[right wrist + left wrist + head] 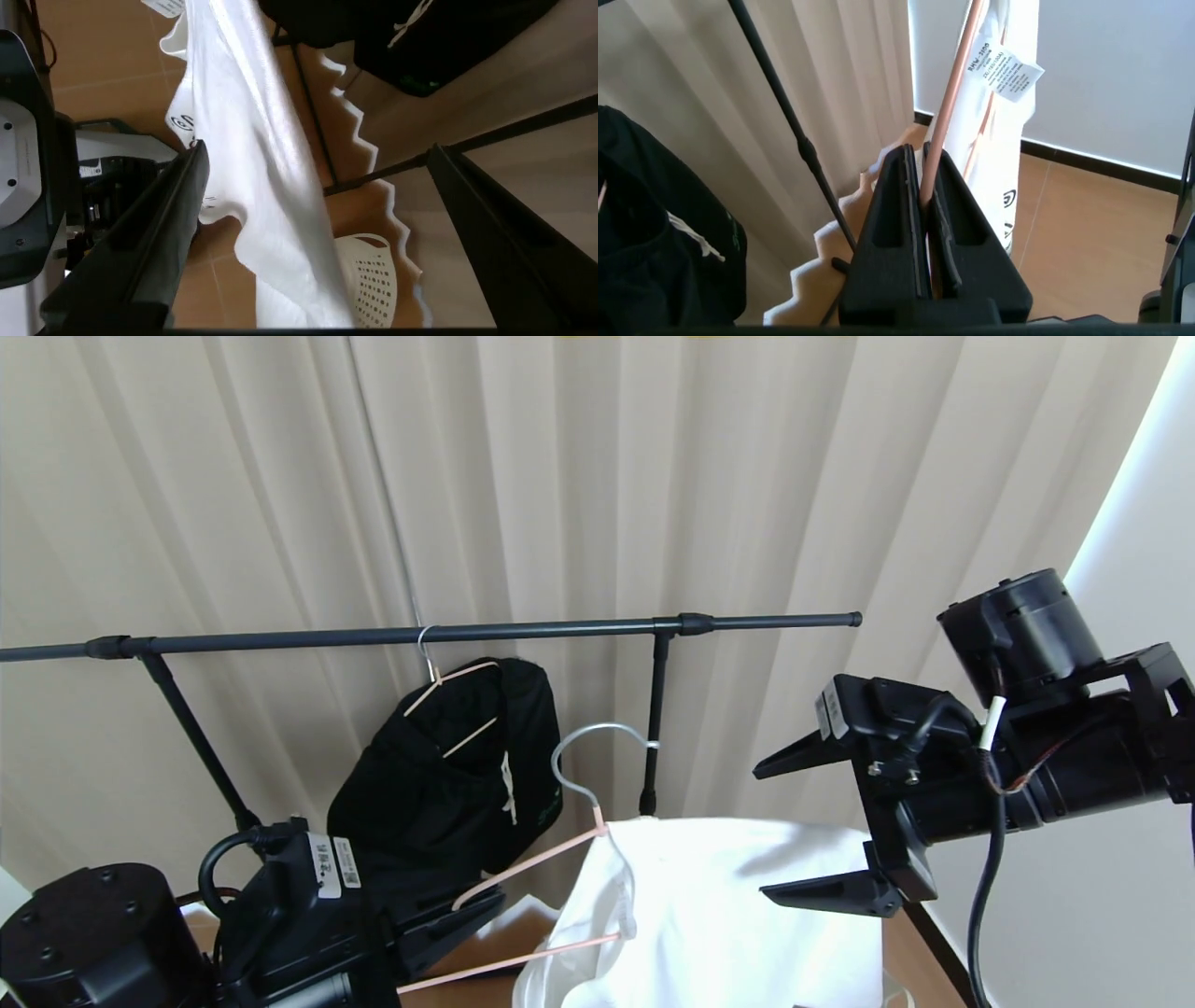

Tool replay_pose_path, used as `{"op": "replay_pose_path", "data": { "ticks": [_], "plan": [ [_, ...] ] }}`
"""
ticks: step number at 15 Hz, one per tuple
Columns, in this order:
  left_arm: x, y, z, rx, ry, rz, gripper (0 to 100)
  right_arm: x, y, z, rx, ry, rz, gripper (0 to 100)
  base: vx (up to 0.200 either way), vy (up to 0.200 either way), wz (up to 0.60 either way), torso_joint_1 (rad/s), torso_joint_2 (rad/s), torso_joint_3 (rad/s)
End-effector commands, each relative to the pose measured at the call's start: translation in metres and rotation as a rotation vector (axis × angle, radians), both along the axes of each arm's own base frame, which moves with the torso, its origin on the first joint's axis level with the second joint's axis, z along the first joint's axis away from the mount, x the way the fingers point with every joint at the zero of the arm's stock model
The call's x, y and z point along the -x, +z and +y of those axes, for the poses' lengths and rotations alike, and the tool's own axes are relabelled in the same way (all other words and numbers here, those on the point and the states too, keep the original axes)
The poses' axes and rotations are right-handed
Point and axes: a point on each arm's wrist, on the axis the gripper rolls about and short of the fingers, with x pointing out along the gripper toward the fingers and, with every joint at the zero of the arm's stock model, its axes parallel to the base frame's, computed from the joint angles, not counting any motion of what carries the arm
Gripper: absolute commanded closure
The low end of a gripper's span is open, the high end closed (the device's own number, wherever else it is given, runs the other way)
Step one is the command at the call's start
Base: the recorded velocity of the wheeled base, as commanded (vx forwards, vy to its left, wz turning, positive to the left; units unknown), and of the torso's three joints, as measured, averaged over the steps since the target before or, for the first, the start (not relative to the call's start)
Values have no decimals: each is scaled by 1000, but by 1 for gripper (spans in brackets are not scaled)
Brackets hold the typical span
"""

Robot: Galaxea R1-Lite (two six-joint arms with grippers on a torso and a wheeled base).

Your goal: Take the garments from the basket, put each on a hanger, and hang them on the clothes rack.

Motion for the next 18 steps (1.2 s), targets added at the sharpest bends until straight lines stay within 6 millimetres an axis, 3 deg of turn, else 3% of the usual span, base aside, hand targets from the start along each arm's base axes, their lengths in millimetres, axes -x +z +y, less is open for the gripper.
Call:
{"op": "replay_pose_path", "data": {
  "ticks": [1, 10, 13, 18],
  "plan": [
    [0, 1, 0, 2, -1, -3, 100, -6, -11, 3, 18, 3, 33, 0, 0, 0, 0, 0, 0, 0],
    [3, 2, -2, 6, -17, -7, 100, -15, -3, 13, 15, 15, 20, 0, 0, 0, 0, 0, 0, 0],
    [3, 3, -2, 8, -17, -11, 100, -10, 9, 18, 46, 38, 74, 0, 0, 0, 0, 0, 0, 0],
    [5, 5, -3, 15, -23, -18, 100, -14, -5, 30, 108, 48, 126, 0, 0, 0, 0, 0, 0, 0]
  ]
}}
